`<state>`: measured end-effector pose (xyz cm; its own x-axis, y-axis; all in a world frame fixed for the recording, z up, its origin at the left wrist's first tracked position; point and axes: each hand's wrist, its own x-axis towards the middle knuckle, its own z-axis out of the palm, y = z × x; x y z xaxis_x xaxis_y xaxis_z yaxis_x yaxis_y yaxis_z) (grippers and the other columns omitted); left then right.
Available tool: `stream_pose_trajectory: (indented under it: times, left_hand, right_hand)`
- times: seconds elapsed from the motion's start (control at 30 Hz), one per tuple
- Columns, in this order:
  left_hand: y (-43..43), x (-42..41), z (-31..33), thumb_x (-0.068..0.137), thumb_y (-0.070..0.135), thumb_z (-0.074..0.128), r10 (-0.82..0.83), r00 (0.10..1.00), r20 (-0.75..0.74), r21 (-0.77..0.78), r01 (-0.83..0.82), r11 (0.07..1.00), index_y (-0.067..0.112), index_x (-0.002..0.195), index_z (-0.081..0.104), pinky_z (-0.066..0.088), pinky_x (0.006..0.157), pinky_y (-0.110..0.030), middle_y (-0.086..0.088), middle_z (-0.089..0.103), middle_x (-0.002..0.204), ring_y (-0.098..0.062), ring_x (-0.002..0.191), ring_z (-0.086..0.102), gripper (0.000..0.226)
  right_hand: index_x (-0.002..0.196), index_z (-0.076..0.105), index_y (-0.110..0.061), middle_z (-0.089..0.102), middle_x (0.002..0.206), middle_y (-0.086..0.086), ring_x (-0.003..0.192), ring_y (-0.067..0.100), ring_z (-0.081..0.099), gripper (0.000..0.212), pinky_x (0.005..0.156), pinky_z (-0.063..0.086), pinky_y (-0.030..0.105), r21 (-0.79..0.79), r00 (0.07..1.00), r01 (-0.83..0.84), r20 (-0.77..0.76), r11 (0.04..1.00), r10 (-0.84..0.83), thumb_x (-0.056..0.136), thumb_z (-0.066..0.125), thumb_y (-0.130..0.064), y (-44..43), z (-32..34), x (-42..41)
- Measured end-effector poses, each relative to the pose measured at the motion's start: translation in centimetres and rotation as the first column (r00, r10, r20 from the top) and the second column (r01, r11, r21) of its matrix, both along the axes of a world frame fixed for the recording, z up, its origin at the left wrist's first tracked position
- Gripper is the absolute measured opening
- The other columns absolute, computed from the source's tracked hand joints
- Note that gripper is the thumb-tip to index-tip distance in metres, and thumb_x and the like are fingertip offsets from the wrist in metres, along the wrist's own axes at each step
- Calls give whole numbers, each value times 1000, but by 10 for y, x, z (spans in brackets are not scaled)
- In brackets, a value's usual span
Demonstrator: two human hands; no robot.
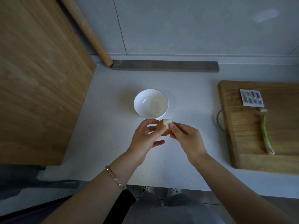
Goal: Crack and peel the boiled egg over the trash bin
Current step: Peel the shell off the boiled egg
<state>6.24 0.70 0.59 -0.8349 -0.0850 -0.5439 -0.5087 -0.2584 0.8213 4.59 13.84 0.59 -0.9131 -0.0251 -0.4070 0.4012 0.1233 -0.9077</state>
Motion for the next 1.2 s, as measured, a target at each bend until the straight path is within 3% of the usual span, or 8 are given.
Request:
stream_pose_trajectory:
  times: [0.13, 0.33, 0.43, 0.57, 0.7, 0.8, 1.03, 1.2]
  left_hand:
    - [0, 1, -1, 71, 13, 78, -37, 999, -29, -163, 32, 986, 19, 98, 60, 59, 70, -27, -3, 65, 107, -17, 89, 69, 33]
    - [2, 2, -2, 75, 12, 74, 11, 1000, -11, -93, -12, 996, 22, 93, 62, 55, 60, -23, -2, 65, 111, -21, 91, 72, 23]
    - [2, 0, -1, 83, 14, 63, 39, 996, 84, 37, -42, 998, 24, 102, 57, 50, 55, -24, -6, 70, 102, -21, 82, 72, 21]
    - [0, -2, -1, 91, 20, 51, 33, 984, 173, 276, -80, 958, 17, 104, 55, 44, 50, -20, -7, 69, 95, -20, 74, 72, 14]
    - [0, -2, -2, 91, 24, 49, -5, 970, 242, 392, -93, 915, 10, 105, 59, 46, 49, -20, -13, 68, 98, -17, 66, 71, 22]
    - [0, -3, 0, 91, 24, 49, 22, 964, 265, 441, -142, 886, 9, 100, 62, 47, 49, -20, -15, 66, 101, -18, 66, 69, 22]
    - [1, -7, -1, 92, 21, 49, 5, 982, 190, 363, -75, 929, 8, 113, 60, 49, 48, -22, -5, 64, 99, -20, 67, 71, 27]
    - [-1, -7, 1, 92, 16, 50, 6, 991, 133, 347, -52, 936, 16, 115, 55, 52, 51, -24, -10, 68, 100, -27, 75, 72, 24]
  right_hand:
    - [99, 71, -12, 70, 80, 2, 77, 14, 66, 21, 81, 54, 27, 90, 996, -51, -62, 995, 57, 88, 54, -18, 3, -3, 0]
    - [89, 72, -8, 66, 69, -5, 57, 1, 64, 21, 64, 54, 13, 60, 999, 4, -44, 998, -1, 88, 51, -8, 6, -8, -3]
    - [71, 69, -6, 65, 68, 2, 60, 10, 61, 21, 58, 54, 12, -80, 990, 117, 91, 990, -110, 83, 52, -3, 7, -4, -6]
    - [75, 68, -10, 66, 81, 7, 73, 16, 61, 21, 61, 56, 14, -220, 956, 213, 247, 952, -157, 88, 52, -7, 11, -1, -8]
    - [74, 66, -10, 67, 81, 7, 75, 19, 65, 19, 64, 58, 17, -186, 955, 225, 234, 956, -179, 88, 54, -10, 11, 2, -10]
    - [70, 64, -15, 68, 76, -2, 82, 21, 66, 23, 70, 56, 21, -181, 950, 271, 209, 945, -232, 89, 51, -11, 10, 2, -11]
    - [86, 69, -13, 70, 92, 6, 82, 17, 68, 14, 82, 54, 29, -212, 987, 79, 153, 974, -47, 84, 55, -9, 5, 3, -10]
    - [95, 67, -15, 69, 100, 6, 92, 19, 67, 18, 76, 56, 23, -146, 993, 62, 106, 987, -46, 77, 68, -15, 6, 2, -12]
